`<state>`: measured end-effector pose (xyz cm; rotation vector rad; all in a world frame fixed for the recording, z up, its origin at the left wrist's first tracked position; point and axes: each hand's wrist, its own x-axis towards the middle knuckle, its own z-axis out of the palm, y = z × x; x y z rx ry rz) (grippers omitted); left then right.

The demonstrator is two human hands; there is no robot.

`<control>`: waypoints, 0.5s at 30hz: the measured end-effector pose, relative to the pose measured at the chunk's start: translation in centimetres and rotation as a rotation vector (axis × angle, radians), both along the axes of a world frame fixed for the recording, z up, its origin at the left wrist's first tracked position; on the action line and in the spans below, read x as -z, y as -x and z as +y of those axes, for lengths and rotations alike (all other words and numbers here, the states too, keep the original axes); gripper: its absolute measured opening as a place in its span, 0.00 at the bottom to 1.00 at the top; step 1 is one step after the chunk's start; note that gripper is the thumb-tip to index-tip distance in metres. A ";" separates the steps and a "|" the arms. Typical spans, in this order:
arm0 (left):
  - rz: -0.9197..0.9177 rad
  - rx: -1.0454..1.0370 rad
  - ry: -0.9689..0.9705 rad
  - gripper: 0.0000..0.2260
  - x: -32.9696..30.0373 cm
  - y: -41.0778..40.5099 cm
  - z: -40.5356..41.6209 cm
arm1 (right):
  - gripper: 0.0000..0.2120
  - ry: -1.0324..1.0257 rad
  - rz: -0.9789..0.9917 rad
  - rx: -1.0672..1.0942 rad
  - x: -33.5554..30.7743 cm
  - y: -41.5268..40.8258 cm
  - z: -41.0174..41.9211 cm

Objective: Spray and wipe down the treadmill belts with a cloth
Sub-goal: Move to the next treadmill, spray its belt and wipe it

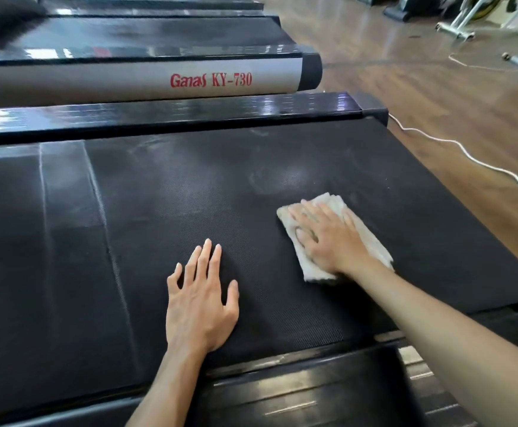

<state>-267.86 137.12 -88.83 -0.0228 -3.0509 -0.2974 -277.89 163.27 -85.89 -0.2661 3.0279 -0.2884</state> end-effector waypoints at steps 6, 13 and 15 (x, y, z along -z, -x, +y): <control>-0.005 0.006 -0.004 0.35 -0.2 0.0 -0.1 | 0.27 0.016 0.030 -0.018 0.8 4.9 -7.3; 0.001 0.003 -0.023 0.34 -0.1 -0.1 0.0 | 0.29 0.067 -0.012 -0.302 0.4 -3.8 -1.6; 0.004 0.004 -0.026 0.34 -0.1 -0.1 0.0 | 0.29 0.055 -0.024 -0.256 0.4 -2.8 0.5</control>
